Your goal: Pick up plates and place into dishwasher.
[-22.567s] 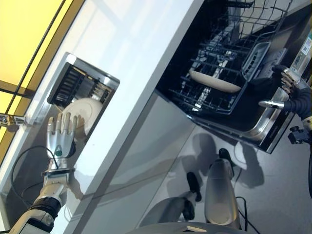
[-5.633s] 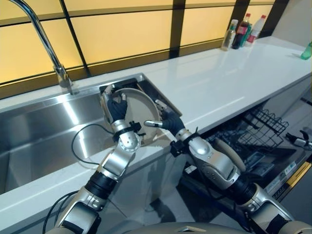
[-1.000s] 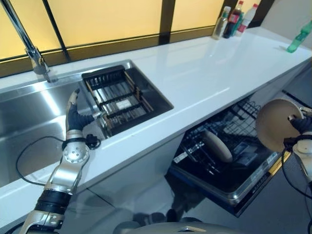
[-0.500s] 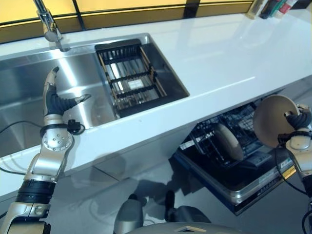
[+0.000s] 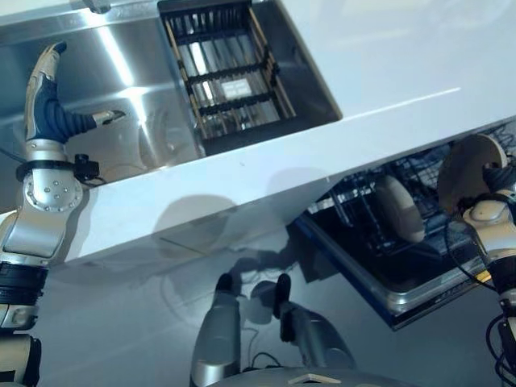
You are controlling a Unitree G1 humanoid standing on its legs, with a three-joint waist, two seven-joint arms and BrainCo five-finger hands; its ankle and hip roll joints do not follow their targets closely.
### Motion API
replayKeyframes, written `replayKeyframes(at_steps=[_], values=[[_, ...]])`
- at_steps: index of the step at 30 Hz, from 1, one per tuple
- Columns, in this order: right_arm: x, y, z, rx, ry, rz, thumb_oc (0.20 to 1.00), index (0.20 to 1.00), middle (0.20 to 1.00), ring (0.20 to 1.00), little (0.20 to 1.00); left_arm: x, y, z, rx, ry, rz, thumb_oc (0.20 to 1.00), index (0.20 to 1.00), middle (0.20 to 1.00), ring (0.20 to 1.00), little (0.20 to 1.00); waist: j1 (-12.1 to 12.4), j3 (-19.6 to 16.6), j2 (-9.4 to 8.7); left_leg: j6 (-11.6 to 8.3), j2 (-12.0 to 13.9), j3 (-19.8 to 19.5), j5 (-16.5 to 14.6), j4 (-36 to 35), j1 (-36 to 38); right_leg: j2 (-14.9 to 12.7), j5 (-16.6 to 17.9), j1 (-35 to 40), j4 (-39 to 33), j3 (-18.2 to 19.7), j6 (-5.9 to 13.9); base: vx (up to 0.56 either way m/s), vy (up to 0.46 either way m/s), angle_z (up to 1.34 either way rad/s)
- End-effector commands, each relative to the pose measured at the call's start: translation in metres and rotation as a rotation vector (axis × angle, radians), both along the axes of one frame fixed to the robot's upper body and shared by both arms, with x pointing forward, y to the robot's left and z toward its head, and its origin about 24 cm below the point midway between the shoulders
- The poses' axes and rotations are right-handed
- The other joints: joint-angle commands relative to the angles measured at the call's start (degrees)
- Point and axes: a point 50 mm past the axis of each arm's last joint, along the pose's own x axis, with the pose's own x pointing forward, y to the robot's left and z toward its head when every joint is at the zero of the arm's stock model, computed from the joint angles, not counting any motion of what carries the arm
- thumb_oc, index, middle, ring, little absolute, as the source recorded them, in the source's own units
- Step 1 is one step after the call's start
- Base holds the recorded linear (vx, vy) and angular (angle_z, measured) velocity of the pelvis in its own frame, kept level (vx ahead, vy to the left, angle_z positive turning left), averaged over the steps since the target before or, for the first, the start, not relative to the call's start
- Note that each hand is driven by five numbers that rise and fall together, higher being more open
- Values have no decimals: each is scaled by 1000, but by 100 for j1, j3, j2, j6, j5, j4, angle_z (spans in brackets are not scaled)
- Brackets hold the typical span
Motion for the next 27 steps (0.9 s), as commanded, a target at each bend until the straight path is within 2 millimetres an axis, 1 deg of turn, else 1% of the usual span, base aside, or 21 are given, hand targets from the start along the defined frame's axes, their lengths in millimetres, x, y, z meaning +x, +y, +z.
replayKeyframes(at_steps=[1,3,7,9,10,11,12,13,17,20,22,24,27], values=[[-1,-15,44,-212,-105,-97,200,200,200,200,200,-2,16,-45,-30,123,92,1000,1000,1000,1000,1000,28,-113,-126,234,-186,12,297,-302,-336,132,-617,65,302,32,326,-98,-49,0],[-4,-20,47,-292,-82,-148,200,200,200,200,200,-1,17,-42,-21,112,98,1000,1000,1000,1000,1000,25,-70,-135,228,-192,21,282,-280,-435,135,-602,-3,272,42,339,-89,-49,-2],[-6,-28,55,-309,-86,-199,200,200,200,200,200,3,16,-33,-8,77,103,1000,1000,1000,1000,1000,11,61,-151,204,-191,6,297,-262,-672,143,-541,-178,204,48,372,-111,-58,-3],[-3,-31,66,-339,-92,-198,200,200,200,200,200,6,15,-27,-1,52,103,1000,1000,1000,1000,1000,12,171,-150,188,-179,7,343,-308,-796,124,-487,-268,135,28,384,-105,-41,-4],[-2,-31,68,-350,-87,-197,200,200,200,200,200,7,15,-26,0,49,105,1000,1000,1000,1000,1000,7,183,-145,186,-177,6,353,-315,-821,120,-477,-289,127,23,385,-90,-32,-5],[0,-31,76,-380,-84,-194,200,200,200,200,200,9,14,-24,3,35,111,1000,1000,1000,1000,1000,6,259,-149,187,-163,6,377,-340,-881,109,-453,-344,109,14,387,-57,-25,-3],[0,-31,79,-393,-86,-195,200,200,200,200,200,9,14,-23,4,31,114,1000,1000,1000,1000,1000,-2,284,-148,185,-155,3,387,-346,-911,105,-446,-370,105,7,386,-74,-24,-1],[0,-33,87,-421,-85,-199,200,200,200,200,200,9,13,-22,6,19,119,1000,1000,1000,1000,1000,-16,346,-146,188,-151,0,406,-374,-945,96,-427,-409,89,-2,383,-66,-4,0],[-11,-44,115,-609,-25,-275,200,200,200,200,200,7,16,-20,-12,-22,147,1000,1000,1000,1000,1000,-95,614,-90,233,-146,38,488,-445,-1079,26,-370,-567,83,-29,369,-56,31,2],[-23,-56,128,-641,-4,-333,200,200,200,200,200,3,19,-18,-22,-42,159,1000,1000,1000,1000,1000,-138,784,-48,273,-156,53,502,-371,-1189,-32,-357,-699,180,-69,358,-9,11,0],[-27,-60,136,-658,6,-344,200,200,200,200,200,2,19,-17,-27,-54,162,1000,1000,1000,1000,1000,-161,848,-29,291,-173,52,505,-317,-1274,-60,-347,-806,253,-78,362,0,0,0],[-29,-61,142,-667,5,-346,200,200,200,200,200,1,18,-16,-29,-60,159,1000,1000,1000,1000,1000,-182,849,2,313,-196,46,517,-270,-1408,-94,-339,-965,327,-94,366,0,0,0],[-29,-58,157,-707,12,-331,200,200,200,200,200,1,15,-20,-38,-61,152,1000,1000,1000,1000,1000,-212,849,76,360,-243,55,540,-205,-1634,-161,-339,-1271,493,-95,374,47,42,1]])
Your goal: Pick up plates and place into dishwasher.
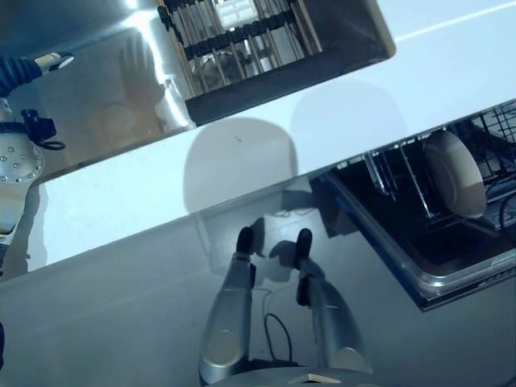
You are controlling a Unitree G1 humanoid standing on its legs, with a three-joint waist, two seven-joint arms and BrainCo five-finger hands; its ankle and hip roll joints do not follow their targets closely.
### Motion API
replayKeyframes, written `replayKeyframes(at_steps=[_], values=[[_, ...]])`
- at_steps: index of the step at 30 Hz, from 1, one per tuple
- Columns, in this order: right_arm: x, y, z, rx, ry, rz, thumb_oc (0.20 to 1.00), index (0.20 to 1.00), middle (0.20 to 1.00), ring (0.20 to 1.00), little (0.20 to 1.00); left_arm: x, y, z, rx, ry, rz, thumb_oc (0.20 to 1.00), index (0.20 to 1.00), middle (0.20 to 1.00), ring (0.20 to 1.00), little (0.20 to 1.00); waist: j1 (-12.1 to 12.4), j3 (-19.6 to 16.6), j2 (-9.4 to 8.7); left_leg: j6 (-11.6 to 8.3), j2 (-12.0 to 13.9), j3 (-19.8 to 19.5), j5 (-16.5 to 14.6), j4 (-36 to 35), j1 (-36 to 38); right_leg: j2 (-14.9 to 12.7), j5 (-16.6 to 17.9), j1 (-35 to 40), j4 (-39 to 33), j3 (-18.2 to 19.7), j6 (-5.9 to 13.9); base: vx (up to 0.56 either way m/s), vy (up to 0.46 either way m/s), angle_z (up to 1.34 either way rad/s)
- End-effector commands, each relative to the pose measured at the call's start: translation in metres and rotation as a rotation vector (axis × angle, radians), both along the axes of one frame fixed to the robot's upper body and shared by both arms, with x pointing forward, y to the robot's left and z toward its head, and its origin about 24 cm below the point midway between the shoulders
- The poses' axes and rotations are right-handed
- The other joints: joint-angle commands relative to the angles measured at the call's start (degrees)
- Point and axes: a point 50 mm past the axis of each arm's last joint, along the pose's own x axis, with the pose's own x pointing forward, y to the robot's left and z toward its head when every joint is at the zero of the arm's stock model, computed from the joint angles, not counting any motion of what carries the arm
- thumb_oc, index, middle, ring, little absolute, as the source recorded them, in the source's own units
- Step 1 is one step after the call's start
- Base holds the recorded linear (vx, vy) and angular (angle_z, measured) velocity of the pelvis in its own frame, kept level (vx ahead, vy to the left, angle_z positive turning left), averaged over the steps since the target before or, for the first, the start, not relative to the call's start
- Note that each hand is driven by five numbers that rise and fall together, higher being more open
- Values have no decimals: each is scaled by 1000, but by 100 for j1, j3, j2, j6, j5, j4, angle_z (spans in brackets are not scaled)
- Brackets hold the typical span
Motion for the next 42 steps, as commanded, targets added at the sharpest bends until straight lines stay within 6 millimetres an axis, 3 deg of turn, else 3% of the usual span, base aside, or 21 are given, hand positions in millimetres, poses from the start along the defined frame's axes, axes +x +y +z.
replayKeyframes(at_steps=[1,6,17,22,30,35,42], values=[[-4,2,57,-154,-60,-24,200,200,200,200,200,14,1,-77,-183,145,6,1000,1000,1000,1000,1000,-298,451,-231,334,-181,32,232,-169,-294,-73,-669,88,529,-155,380,53,55,1],[-5,4,69,-202,-22,-28,200,200,200,200,200,13,-6,-94,-211,142,-1,1000,1000,1000,1000,1000,-308,451,-16,398,-278,81,282,-6,-709,-253,-724,-502,919,-181,383,56,78,3],[6,7,65,-185,6,-5,200,200,200,200,200,18,-24,-119,-261,154,-15,1000,1000,1000,1000,1000,-285,451,414,489,-464,207,401,407,-1576,-490,-885,-1814,1926,65,405,54,72,3],[14,12,66,-139,-25,18,200,200,200,200,200,20,-26,-124,-277,157,-7,1000,1000,1000,1000,1000,-265,451,521,488,-503,222,422,568,-1910,-494,-877,-2192,2137,99,394,19,18,2],[27,14,44,26,-70,42,200,200,200,200,200,22,-29,-129,-301,144,5,1000,1000,1000,1000,1000,-182,451,761,465,-585,255,468,740,-2334,-542,-885,-2740,2457,158,363,9,18,1],[36,20,44,27,-80,55,200,200,200,200,200,24,-32,-136,-325,144,11,1000,1000,1000,1000,1000,-166,451,963,442,-617,311,495,822,-2582,-558,-894,-3094,2615,240,346,5,58,4],[39,24,49,17,-104,51,200,200,200,200,200,24,-32,-139,-350,144,9,1000,1000,1000,1000,1000,-168,451,1084,428,-619,328,540,787,-2767,-560,-846,-3359,2616,297,327,-3,23,0]])
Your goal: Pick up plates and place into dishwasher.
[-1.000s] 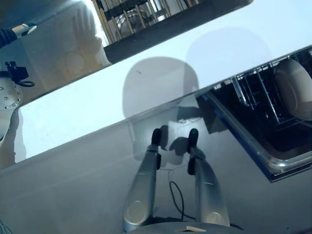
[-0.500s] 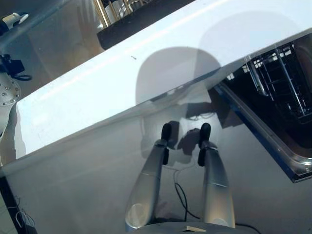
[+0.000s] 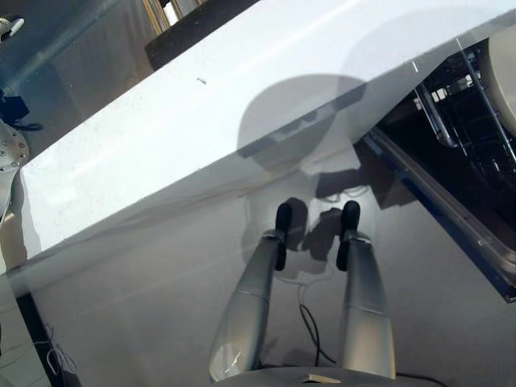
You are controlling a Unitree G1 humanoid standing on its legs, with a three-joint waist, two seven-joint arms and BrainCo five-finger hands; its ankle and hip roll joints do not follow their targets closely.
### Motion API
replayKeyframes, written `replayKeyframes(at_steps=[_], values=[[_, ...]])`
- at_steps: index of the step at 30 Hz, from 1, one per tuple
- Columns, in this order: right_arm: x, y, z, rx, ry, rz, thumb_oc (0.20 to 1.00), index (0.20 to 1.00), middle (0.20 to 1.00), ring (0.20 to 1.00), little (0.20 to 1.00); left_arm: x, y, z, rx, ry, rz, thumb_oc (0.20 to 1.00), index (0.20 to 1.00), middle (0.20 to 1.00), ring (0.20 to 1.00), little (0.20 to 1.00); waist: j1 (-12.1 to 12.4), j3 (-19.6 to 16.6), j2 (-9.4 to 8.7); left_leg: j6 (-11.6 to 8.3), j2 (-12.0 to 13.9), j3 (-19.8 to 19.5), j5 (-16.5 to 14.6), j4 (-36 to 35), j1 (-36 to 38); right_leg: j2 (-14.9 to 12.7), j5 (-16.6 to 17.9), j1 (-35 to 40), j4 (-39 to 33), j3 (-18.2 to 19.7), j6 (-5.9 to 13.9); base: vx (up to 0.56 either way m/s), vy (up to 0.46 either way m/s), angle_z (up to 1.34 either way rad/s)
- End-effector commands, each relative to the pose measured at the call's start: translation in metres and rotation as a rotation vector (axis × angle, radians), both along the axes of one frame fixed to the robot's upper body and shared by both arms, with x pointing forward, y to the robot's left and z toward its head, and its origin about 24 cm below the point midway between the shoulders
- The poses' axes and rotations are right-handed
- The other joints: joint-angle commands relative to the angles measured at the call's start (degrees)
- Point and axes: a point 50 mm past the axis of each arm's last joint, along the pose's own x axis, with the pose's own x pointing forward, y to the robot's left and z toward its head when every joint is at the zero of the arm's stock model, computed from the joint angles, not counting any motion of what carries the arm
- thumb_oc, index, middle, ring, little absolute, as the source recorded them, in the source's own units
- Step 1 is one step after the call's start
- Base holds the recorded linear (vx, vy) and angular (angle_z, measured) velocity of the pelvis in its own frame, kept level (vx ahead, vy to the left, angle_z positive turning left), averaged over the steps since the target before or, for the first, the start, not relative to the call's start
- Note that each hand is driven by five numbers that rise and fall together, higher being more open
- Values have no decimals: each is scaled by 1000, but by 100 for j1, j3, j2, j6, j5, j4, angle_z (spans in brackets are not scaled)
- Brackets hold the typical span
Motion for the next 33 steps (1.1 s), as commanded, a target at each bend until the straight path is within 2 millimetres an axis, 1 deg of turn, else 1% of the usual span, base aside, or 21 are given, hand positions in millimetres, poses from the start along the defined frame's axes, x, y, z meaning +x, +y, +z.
replayKeyframes(at_steps=[1,3,4,5,6,11,15,22,24,28,33], values=[[23,-10,-51,373,89,34,200,200,200,200,200,30,-48,-151,-286,325,-149,1000,1000,1000,1000,1000,-61,916,147,169,117,-12,541,-424,-591,161,-5,-353,-185,-201,74,0,0,0],[22,-11,-53,371,87,26,200,200,200,200,200,29,-48,-152,-285,325,-154,1000,1000,1000,1000,1000,-59,916,145,177,131,-6,538,-435,-577,158,14,-336,-222,-211,69,0,0,0],[22,-11,-55,373,87,20,291,291,291,291,291,28,-48,-152,-283,323,-155,1000,1000,1000,1000,1000,-57,916,140,181,138,-2,538,-450,-552,159,27,-309,-251,-220,67,0,0,0],[22,-12,-56,377,85,13,702,702,702,702,702,27,-49,-152,-284,320,-156,1000,1000,1000,1000,1000,-56,916,130,184,148,1,544,-481,-505,164,45,-259,-300,-236,66,0,0,0],[21,-13,-58,378,85,3,1000,1000,1000,1000,1000,27,-49,-153,-285,319,-159,1000,1000,1000,1000,1000,-54,916,123,188,156,5,546,-501,-470,167,55,-216,-339,-250,65,0,0,0],[13,-24,-63,380,62,-39,1000,1000,1000,1000,1000,27,-47,-153,-277,319,-173,1000,1000,1000,1000,1000,-17,916,91,212,177,37,548,-564,-193,155,101,108,-489,-340,66,0,0,0],[9,-29,-62,383,50,-50,1000,1000,1000,1000,1000,26,-43,-152,-274,325,-177,1000,1000,1000,1000,1000,-15,916,2,223,191,50,534,-621,41,146,157,383,-651,-416,77,-29,-8,-4],[3,-34,-75,425,55,-48,1000,1000,1000,1000,1000,22,-39,-153,-263,350,-177,1000,1000,1000,1000,1000,-37,916,-239,266,234,120,460,-768,703,159,205,1119,-1004,-534,72,-32,-4,-3],[-1,-37,-78,439,41,-42,1000,1000,1000,1000,1000,20,-36,-155,-263,363,-174,1000,1000,1000,1000,1000,-43,916,-323,273,241,146,423,-809,988,153,213,1428,-1121,-567,70,-22,24,-6],[-7,-41,-84,445,19,-39,1000,1000,1000,1000,1000,16,-31,-156,-268,379,-176,1000,1000,1000,1000,1000,-51,915,-424,279,249,198,374,-861,1384,150,214,1859,-1256,-594,71,-9,34,-5],[-15,-46,-89,463,-6,-40,1000,1000,1000,1000,1000,13,-27,-160,-266,409,-177,1000,1000,1000,1000,1000,-34,709,-614,300,241,271,286,-911,1747,155,222,2296,-1434,-662,52,0,36,-4]])
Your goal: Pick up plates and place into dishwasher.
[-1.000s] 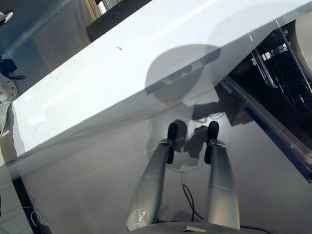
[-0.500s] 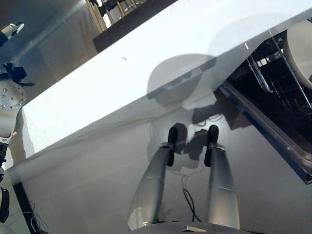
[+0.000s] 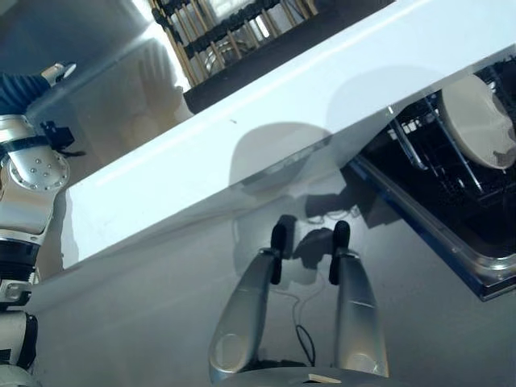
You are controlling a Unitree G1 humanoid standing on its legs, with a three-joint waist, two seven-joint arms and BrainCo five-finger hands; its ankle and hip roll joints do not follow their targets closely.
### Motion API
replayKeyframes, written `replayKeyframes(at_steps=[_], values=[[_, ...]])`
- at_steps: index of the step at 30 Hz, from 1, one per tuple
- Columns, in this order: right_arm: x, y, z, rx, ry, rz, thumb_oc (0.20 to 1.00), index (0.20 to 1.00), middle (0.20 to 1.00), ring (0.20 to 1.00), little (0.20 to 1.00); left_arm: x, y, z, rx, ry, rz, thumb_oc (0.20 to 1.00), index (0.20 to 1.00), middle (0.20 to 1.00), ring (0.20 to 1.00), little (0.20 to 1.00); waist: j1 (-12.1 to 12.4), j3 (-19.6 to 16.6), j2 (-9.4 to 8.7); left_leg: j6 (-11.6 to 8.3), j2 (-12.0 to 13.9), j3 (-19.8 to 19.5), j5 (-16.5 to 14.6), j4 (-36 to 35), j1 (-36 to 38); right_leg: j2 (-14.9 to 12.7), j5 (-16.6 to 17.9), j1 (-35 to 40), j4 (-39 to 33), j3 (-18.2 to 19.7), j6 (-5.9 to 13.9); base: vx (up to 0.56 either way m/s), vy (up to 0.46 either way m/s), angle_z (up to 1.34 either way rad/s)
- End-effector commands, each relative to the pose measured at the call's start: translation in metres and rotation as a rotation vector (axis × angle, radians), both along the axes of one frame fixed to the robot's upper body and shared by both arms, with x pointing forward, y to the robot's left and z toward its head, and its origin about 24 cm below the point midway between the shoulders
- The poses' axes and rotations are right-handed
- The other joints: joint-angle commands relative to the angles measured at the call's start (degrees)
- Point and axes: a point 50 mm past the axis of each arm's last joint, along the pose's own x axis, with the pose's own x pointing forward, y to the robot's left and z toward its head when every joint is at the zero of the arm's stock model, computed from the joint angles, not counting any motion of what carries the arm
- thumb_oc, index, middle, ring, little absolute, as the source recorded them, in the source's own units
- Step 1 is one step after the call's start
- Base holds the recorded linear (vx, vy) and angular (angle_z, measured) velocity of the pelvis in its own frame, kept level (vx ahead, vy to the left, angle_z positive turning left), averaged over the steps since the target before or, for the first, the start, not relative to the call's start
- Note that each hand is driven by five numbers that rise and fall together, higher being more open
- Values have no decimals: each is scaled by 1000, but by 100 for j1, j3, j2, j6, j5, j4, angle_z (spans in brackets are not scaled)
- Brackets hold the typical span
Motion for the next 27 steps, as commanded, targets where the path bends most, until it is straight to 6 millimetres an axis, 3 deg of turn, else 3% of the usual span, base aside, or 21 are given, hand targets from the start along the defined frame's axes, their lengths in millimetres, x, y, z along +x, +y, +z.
replayKeyframes(at_steps=[1,11,16,27], values=[[-15,-14,23,-20,-106,-64,1000,1000,1000,1000,1000,-7,-16,-104,-154,272,-63,1000,1000,1000,1000,1000,156,233,-379,158,131,149,356,-347,-125,141,95,323,-580,-569,-38,-4,34,-9],[-22,-14,4,33,-109,-35,1000,1000,1000,1000,1000,-10,-6,-106,-127,350,-36,1000,1000,1000,1000,1000,148,-149,-798,225,155,191,189,-345,467,236,199,1073,-894,-577,-35,23,15,-7],[-26,-14,-6,66,-119,-13,1000,1000,1000,1000,1000,-14,1,-107,-118,388,-19,1000,1000,1000,1000,1000,124,-290,-918,240,188,199,161,-464,822,303,255,1461,-1096,-532,-19,65,18,-7],[-43,-7,-54,169,-127,49,1000,1000,1000,1000,1000,-30,10,-125,-97,484,3,1000,1000,1000,1000,1000,87,-717,-1154,237,270,261,83,-868,1678,353,338,2368,-1596,-496,71,85,14,-3]])
